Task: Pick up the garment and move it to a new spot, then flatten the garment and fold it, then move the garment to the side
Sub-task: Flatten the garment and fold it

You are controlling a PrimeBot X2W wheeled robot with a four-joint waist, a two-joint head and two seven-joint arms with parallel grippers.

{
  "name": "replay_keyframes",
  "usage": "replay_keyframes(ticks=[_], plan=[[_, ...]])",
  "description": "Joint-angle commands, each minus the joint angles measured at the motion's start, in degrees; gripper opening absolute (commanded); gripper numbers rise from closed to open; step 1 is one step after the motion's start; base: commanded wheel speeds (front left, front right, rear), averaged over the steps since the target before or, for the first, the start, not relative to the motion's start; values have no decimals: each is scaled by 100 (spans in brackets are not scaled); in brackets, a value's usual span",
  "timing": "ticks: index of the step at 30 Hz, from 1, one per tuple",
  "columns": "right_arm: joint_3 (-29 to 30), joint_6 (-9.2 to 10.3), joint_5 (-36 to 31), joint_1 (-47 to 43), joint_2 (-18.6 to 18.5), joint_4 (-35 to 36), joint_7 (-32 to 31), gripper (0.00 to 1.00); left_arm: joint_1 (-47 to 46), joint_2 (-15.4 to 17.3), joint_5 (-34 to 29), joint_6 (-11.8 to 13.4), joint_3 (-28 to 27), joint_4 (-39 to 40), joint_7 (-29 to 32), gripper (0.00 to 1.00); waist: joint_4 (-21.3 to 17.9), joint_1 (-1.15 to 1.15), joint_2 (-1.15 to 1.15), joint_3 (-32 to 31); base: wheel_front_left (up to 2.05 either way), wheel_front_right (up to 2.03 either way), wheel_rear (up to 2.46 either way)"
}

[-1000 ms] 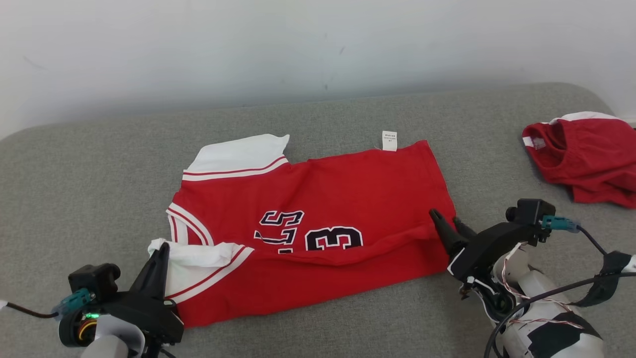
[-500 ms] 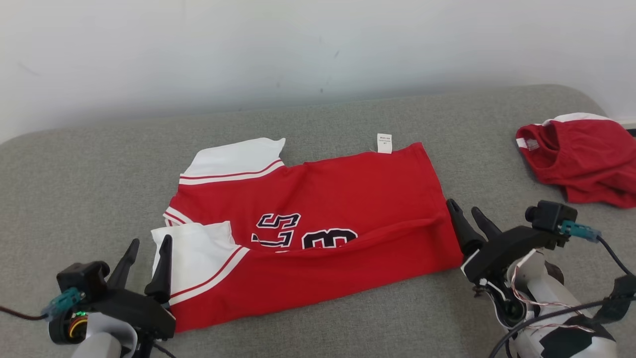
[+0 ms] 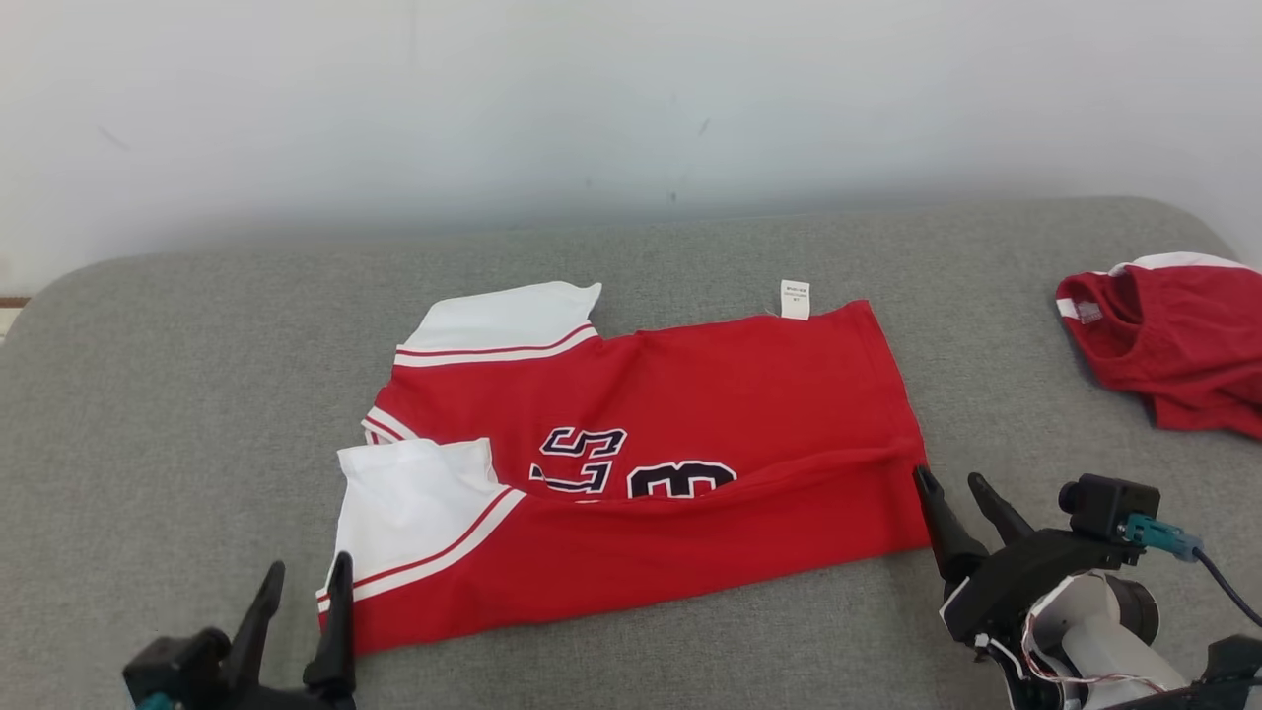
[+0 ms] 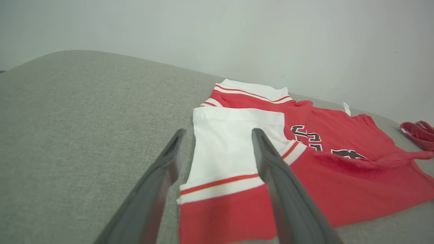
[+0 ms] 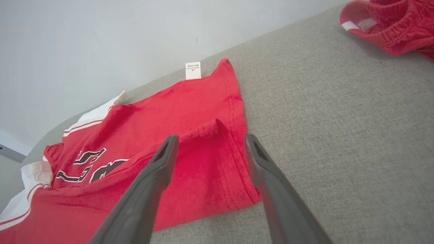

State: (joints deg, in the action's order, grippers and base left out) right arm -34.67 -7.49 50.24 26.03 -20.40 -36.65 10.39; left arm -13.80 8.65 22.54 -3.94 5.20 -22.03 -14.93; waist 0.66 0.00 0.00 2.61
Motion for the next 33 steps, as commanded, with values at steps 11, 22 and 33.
replay_keyframes(ticks=[11, 22, 33], plan=[[47, 0, -490, -14, -27, -258, 126, 100, 212, -70, -288, 17, -130, -241, -19, 100, 53, 0, 0, 181, 0, 0, 0], [172, 0, -814, 136, 101, -670, 128, 100, 45, -250, -443, -61, -164, -600, -19, 100, 41, 0, 0, 444, 0, 0, 0], [41, 0, -775, 189, 333, -833, 66, 0, -121, -382, -405, -198, -194, -1055, -17, 20, 104, 0, 0, 513, 0, 0, 0]])
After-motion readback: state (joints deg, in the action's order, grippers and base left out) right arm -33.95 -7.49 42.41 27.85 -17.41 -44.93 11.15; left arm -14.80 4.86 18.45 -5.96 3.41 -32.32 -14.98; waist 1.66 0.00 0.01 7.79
